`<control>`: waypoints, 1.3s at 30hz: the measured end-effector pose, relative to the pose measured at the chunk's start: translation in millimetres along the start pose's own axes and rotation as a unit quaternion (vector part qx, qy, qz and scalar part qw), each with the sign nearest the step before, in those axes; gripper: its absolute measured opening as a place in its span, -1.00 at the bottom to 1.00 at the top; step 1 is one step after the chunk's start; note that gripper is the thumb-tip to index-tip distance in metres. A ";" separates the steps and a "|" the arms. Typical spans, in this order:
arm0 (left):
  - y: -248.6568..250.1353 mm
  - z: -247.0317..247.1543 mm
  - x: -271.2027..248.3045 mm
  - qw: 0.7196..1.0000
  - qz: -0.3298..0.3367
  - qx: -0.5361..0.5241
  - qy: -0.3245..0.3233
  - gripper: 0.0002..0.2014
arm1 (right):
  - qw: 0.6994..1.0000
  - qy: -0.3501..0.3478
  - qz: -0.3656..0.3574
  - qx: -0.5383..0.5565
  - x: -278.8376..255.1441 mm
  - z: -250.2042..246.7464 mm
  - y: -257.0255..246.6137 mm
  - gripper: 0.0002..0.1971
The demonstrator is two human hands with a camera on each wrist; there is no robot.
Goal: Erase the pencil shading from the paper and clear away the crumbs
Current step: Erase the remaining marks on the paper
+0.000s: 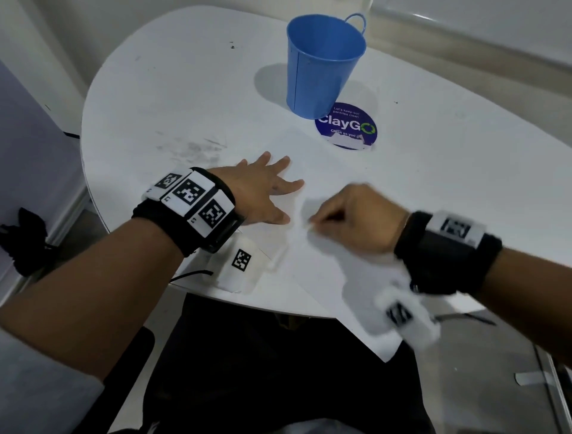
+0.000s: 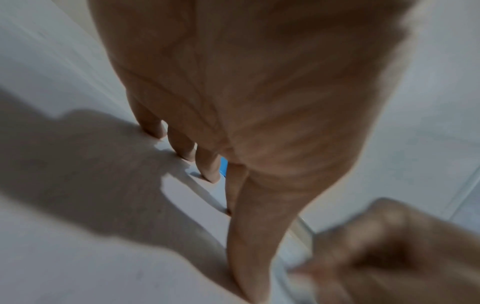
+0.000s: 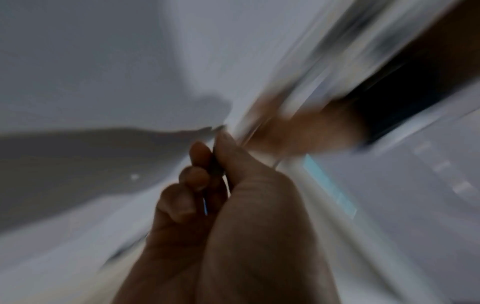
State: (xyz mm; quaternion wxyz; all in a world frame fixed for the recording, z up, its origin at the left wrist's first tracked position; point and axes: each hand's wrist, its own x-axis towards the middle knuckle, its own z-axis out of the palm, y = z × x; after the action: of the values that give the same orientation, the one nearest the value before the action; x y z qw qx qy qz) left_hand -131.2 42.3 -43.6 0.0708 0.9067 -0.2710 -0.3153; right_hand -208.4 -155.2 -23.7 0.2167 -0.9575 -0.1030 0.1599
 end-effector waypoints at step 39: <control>30.9 -2.7 -19.5 1.000 -0.011 -0.009 0.016 -0.32 | 0.998 0.035 0.046 0.006 -26.9 0.0 17.8 -0.84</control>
State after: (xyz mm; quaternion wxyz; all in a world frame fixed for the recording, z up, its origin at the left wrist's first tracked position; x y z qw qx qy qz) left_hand -156.1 26.6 -21.8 0.0801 0.9139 -0.2569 -0.3041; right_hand -231.0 -178.1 -24.7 0.2180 -0.9650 -0.0503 0.1369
